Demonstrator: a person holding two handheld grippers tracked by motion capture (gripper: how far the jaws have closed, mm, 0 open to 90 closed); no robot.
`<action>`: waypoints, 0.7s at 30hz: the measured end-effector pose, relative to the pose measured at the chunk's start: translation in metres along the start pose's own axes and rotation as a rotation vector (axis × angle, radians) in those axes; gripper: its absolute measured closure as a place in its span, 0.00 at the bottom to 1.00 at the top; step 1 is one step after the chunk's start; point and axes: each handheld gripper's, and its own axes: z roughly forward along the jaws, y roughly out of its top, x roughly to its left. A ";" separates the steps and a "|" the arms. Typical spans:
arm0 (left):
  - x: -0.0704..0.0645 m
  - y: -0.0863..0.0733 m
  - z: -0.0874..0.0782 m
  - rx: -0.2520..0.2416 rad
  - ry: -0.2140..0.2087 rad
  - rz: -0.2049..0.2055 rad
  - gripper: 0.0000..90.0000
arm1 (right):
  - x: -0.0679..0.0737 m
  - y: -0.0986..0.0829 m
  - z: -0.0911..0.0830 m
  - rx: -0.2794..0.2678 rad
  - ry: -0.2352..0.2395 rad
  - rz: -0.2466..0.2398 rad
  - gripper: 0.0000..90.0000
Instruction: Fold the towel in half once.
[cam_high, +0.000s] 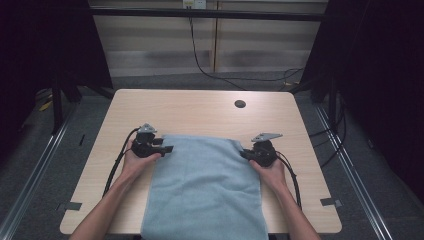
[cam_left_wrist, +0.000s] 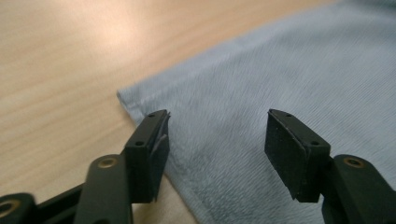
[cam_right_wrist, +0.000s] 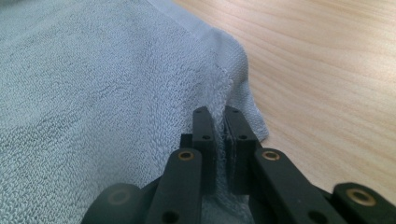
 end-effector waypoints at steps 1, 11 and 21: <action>-0.001 0.001 0.000 0.001 0.010 0.003 0.46 | 0.000 0.000 0.000 0.001 0.000 0.000 0.94; 0.000 -0.004 -0.006 0.003 -0.052 -0.008 0.83 | 0.003 0.000 0.002 -0.014 -0.002 0.020 0.94; -0.002 -0.005 -0.017 -0.036 -0.148 -0.075 0.93 | -0.008 0.010 -0.020 -0.128 0.069 0.111 0.95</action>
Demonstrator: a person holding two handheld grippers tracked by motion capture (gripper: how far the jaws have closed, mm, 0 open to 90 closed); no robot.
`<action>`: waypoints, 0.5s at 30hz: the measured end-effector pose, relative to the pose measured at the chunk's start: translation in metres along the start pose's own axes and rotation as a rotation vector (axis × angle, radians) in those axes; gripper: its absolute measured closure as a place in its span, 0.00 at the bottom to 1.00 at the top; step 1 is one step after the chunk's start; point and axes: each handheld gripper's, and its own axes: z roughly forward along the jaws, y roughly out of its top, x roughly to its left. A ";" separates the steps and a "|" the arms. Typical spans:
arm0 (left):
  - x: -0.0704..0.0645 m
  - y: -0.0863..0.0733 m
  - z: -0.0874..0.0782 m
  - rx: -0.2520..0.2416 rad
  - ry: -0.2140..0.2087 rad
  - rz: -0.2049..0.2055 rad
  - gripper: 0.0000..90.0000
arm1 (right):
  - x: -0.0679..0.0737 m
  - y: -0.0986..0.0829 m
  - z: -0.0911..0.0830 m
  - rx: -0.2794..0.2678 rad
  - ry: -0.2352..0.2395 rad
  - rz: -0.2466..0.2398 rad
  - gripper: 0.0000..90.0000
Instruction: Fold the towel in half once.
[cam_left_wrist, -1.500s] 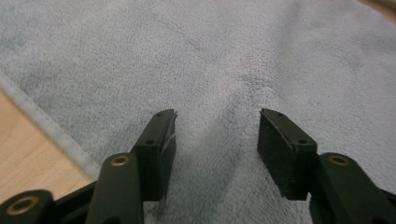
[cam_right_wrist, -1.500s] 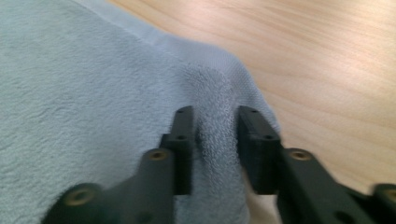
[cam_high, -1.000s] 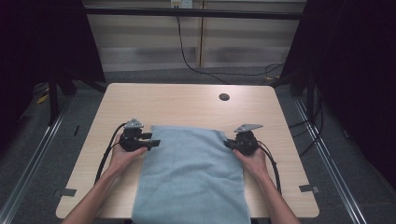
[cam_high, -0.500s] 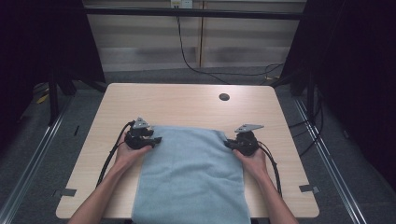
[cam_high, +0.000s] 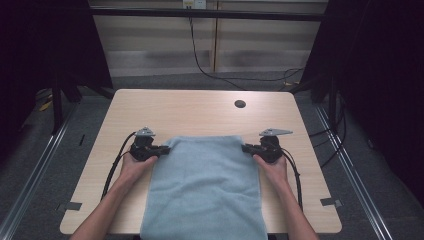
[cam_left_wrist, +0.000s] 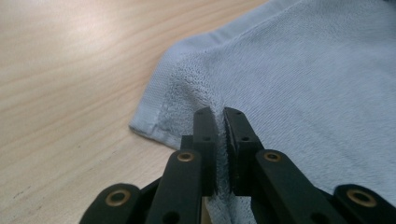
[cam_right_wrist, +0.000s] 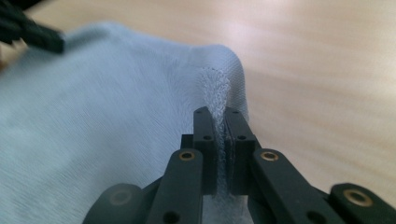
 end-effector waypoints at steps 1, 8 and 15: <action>-0.002 0.002 -0.004 -0.021 -0.006 -0.001 0.93 | 0.000 0.003 -0.004 -0.015 0.002 0.003 0.95; -0.015 0.023 -0.036 -0.149 -0.110 0.001 0.94 | 0.002 0.019 -0.033 -0.099 0.034 -0.006 0.95; -0.018 0.050 -0.060 -0.260 -0.134 0.008 0.94 | 0.001 0.046 -0.054 -0.182 0.063 -0.001 0.96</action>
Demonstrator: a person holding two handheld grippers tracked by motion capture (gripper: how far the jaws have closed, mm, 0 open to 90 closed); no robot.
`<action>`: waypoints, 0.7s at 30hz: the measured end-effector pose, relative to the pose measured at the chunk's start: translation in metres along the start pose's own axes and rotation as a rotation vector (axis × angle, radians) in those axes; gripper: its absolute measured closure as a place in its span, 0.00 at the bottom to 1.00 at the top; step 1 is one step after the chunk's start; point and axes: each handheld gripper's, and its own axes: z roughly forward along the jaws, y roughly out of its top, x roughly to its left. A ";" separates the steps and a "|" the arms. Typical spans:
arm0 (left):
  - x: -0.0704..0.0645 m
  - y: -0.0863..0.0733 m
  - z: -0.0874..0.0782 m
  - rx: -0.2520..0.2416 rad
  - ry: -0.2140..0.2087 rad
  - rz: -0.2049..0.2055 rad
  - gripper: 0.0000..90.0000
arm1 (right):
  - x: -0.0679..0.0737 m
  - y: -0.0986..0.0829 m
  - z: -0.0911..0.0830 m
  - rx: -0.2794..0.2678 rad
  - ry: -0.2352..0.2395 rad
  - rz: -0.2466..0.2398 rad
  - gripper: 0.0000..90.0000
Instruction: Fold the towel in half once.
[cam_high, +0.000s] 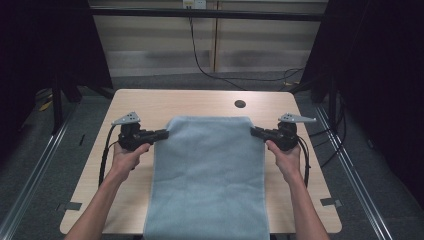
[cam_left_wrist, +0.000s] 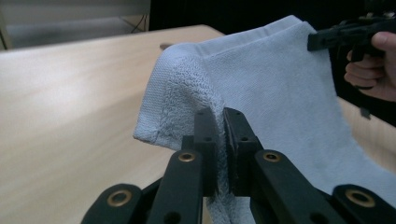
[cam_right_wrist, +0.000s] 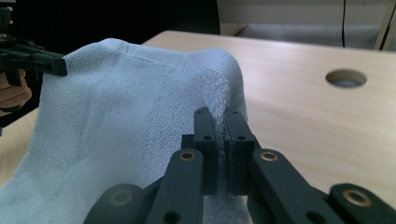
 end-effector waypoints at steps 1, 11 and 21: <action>0.001 0.006 0.000 -0.007 0.002 0.002 0.94 | 0.001 0.005 -0.001 -0.013 0.003 -0.004 0.96; 0.019 0.068 0.001 -0.071 0.081 0.004 0.95 | -0.011 0.074 0.004 -0.018 -0.068 -0.051 0.96; 0.002 0.091 -0.005 -0.084 0.087 0.078 0.95 | 0.001 0.105 -0.001 -0.065 -0.045 -0.091 0.96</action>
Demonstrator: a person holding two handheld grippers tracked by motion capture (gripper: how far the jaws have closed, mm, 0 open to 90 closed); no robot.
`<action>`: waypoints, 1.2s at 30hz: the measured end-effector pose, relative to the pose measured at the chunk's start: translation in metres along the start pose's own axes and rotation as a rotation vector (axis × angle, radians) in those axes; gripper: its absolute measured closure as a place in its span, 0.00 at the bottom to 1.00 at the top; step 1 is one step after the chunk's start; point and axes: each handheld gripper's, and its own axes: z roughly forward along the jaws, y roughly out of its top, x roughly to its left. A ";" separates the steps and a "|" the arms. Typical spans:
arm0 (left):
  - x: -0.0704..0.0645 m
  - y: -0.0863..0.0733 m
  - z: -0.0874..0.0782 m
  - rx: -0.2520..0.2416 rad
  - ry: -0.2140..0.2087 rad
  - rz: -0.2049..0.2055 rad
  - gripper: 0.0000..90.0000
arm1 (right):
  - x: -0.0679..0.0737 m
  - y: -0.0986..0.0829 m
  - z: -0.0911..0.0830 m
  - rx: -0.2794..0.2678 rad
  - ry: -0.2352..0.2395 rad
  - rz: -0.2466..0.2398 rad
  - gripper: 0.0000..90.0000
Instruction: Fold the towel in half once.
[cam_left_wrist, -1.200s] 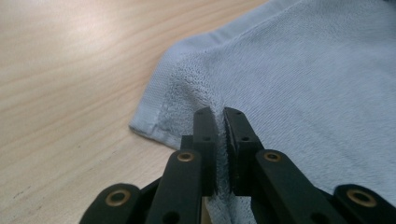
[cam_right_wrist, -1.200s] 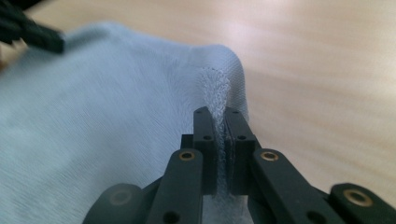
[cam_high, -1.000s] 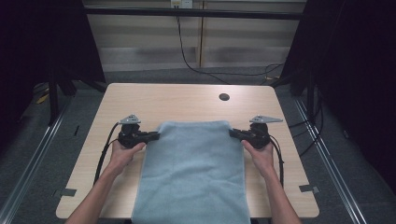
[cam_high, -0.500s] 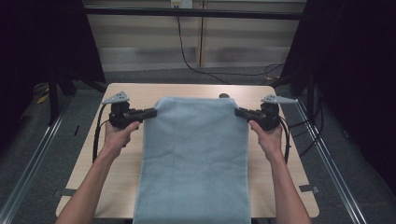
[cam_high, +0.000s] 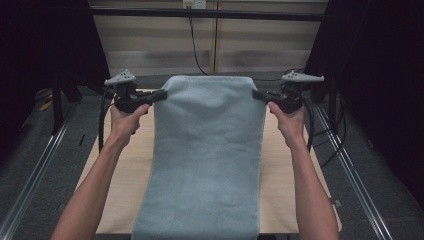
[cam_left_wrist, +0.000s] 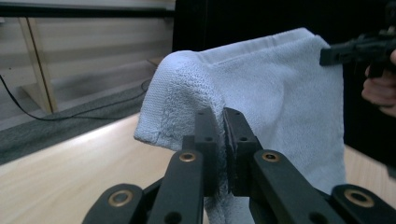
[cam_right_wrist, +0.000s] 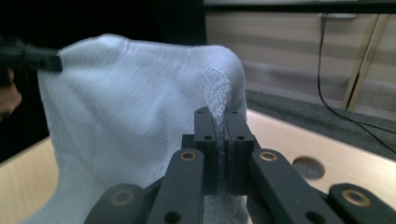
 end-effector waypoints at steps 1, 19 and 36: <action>-0.003 -0.005 -0.003 0.016 -0.001 0.012 0.95 | 0.005 -0.006 -0.002 0.016 0.001 -0.011 0.96; -0.076 -0.113 -0.092 0.086 -0.179 0.011 0.95 | 0.109 -0.112 -0.076 0.230 0.163 -0.140 0.96; -0.093 -0.213 -0.071 0.451 -0.194 -0.066 0.94 | 0.121 -0.227 -0.070 0.499 0.186 0.049 0.96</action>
